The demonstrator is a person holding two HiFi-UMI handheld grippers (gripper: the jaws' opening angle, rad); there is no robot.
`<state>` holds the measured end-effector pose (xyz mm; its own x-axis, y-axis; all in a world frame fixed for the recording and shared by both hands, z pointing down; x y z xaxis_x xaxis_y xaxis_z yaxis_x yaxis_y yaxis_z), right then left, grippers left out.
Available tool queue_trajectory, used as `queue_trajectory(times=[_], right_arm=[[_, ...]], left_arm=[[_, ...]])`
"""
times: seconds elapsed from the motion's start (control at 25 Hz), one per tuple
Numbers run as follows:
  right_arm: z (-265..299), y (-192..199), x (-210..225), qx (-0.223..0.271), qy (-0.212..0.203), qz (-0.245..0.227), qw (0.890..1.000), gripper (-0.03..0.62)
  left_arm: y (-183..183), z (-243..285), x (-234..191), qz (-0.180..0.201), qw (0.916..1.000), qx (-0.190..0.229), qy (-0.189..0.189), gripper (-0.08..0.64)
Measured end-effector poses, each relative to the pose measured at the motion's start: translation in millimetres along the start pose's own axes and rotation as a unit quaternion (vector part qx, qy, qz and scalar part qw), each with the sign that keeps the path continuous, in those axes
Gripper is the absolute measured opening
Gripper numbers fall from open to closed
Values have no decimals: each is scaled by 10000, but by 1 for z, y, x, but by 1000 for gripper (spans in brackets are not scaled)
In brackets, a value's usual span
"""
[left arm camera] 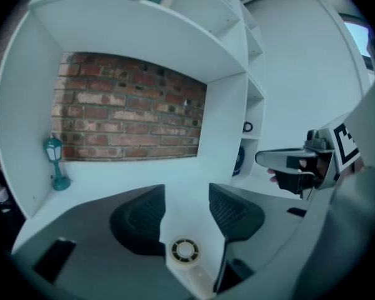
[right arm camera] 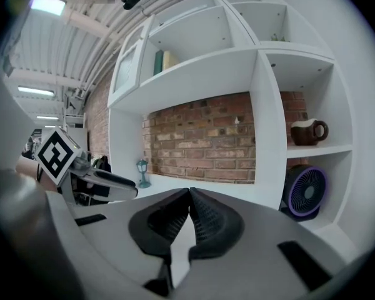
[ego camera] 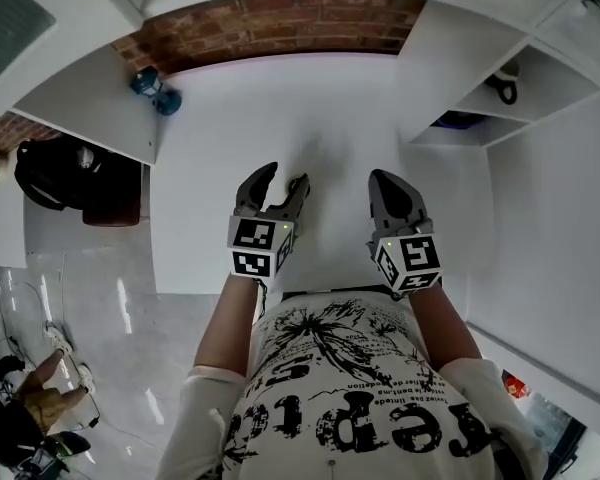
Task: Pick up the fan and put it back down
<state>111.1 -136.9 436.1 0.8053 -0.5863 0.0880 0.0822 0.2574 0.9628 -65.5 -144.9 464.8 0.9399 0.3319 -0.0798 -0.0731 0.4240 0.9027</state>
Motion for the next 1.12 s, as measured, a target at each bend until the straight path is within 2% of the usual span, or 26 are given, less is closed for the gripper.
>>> queue_trajectory(times=[0.04,0.2,0.28,0.4,0.64,0.84,0.96,1.12], right_arm=[[-2,-5,-5,65,-2,-35,10000,15],[-14,-24,-23,322,18,-216,9992,15],[-20,-32,-33,447,21,-326,9985,15],[-30,-44,-44,678,-23,-428,9968,15],[-46,-61,-65,972,-291,-422,9939,15],[-54,-70,-78,1087,-475,-679,9906,14],[-55,-71,-82,1110,-524,-726,9898,14],[-57,-68,-82,1084,-513,-720,9902,14]], left_arm=[[-9,-9,-2,29,9999,149,-47,211],[-40,-45,-6,223,9974,662,-178,119],[-53,-66,-7,282,9947,952,-261,25],[-66,-91,-7,328,9912,1263,-223,14],[-71,-125,-11,532,9863,1561,5,14],[-72,-148,-17,451,9827,1783,230,14],[-72,-152,-18,453,9828,1760,345,14],[-71,-152,-19,434,9847,1670,238,14]])
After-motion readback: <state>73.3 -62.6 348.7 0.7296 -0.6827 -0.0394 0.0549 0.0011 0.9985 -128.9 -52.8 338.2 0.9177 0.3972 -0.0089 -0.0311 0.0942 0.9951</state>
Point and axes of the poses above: the fingertips, and each gripper's own axes: z forward along the fingers, x to its right, y out of its underside, the point moved 4 cm from there along -z, backward along the fingers, and after that the axes turned 7 degrees about -y, right-handed, at the moved point
